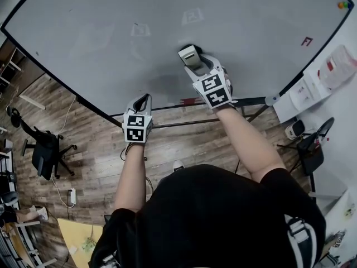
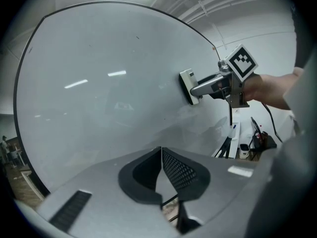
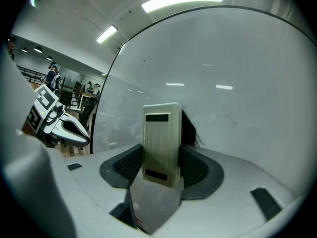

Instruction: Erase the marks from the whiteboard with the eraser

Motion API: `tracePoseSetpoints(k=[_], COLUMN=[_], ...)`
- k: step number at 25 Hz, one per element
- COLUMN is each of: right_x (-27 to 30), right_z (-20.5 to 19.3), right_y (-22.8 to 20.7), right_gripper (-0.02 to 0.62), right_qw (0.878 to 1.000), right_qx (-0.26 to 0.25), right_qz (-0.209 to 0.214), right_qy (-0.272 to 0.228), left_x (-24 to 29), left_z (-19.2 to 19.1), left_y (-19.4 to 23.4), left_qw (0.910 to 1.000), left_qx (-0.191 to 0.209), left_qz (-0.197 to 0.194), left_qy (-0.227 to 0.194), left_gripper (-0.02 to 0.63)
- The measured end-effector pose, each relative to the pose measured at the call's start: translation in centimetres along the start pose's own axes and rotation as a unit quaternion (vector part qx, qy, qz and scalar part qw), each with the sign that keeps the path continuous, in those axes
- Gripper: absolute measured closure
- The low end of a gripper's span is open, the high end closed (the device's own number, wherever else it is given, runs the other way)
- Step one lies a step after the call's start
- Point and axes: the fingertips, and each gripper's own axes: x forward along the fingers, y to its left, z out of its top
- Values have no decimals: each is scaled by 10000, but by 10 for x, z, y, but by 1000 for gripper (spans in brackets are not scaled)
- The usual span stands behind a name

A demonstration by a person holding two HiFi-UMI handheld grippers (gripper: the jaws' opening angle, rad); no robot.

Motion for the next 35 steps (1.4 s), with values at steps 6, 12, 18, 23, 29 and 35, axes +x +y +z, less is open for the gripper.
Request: tracePoseSetpoints(k=[6,12,18,23,29,35], right_x=[-11,-23,-32,-41,-50,-60], right_z=[-12,-22,-29,-35,-42,-53], right_y=[-21,-42,-60,-72,-87,-103], right_gripper=[365,365,365,365,365,365], right_qw=[9999,9994,9987,9981,9974,9960], right_qx=[33,98,70,139,172,289], right_qz=[-137,-309,-499,-589,-694,-809], right_qy=[49,88,42,97,126,252], left_x=[6,8,6,7,8,7], left_z=[6,8,6,8,11,12], left_y=[-12,-16,-24,-30,-38,-43], left_qw=[10000,9999,9999,9998,9997,9997], left_qx=[22,46,58,89,103,118], left_qz=[-92,-101,-146,-189,-206,-222], left_qy=[-17,-15,15,10,-2,5], left_gripper=[594,594,594,594,594,594])
